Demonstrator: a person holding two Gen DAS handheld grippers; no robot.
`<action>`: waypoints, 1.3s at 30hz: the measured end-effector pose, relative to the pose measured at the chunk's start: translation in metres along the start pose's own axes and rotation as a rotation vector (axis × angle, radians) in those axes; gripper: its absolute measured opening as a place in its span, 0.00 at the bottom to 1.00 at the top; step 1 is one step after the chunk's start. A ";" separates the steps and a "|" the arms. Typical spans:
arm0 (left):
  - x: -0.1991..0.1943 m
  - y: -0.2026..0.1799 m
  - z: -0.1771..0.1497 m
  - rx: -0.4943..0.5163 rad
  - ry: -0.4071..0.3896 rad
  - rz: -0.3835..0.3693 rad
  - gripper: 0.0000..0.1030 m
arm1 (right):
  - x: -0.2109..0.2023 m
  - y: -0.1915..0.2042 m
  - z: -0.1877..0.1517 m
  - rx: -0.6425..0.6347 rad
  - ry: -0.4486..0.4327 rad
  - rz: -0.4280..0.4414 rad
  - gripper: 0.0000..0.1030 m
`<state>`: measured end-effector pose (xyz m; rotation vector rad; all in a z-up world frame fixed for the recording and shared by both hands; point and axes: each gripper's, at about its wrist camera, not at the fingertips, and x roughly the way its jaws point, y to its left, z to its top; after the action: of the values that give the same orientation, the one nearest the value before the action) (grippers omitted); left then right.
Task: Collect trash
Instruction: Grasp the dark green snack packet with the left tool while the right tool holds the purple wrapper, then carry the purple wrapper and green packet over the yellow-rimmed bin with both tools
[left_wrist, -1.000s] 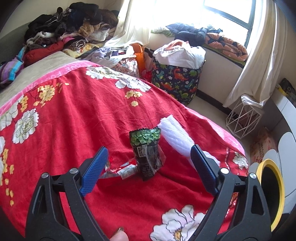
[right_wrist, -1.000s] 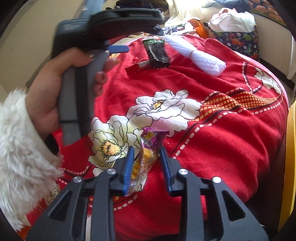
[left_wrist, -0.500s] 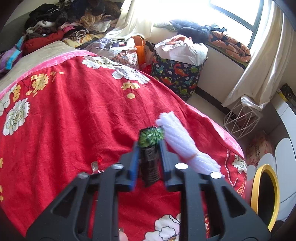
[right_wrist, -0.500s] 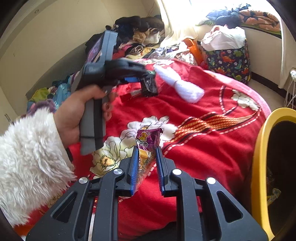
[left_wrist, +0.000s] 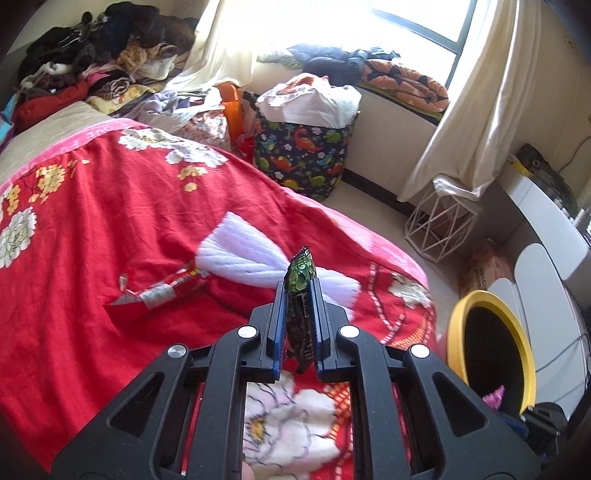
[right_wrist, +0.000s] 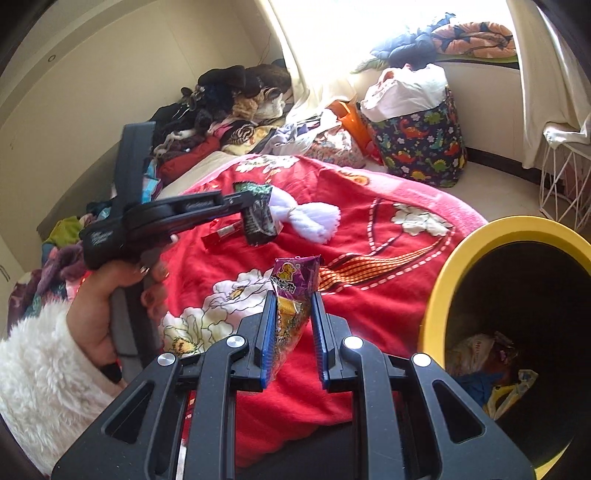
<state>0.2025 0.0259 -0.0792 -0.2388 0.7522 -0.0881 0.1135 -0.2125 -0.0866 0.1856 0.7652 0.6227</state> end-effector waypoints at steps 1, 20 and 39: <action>-0.002 -0.005 -0.002 0.007 0.000 -0.010 0.07 | -0.003 -0.003 0.001 0.003 -0.008 -0.005 0.18; -0.030 -0.084 -0.029 0.124 0.009 -0.153 0.07 | -0.052 -0.054 0.016 0.094 -0.128 -0.107 0.18; -0.036 -0.136 -0.047 0.223 0.034 -0.234 0.07 | -0.092 -0.103 0.016 0.162 -0.204 -0.247 0.18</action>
<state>0.1448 -0.1086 -0.0548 -0.1123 0.7399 -0.3966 0.1207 -0.3485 -0.0592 0.2940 0.6284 0.3017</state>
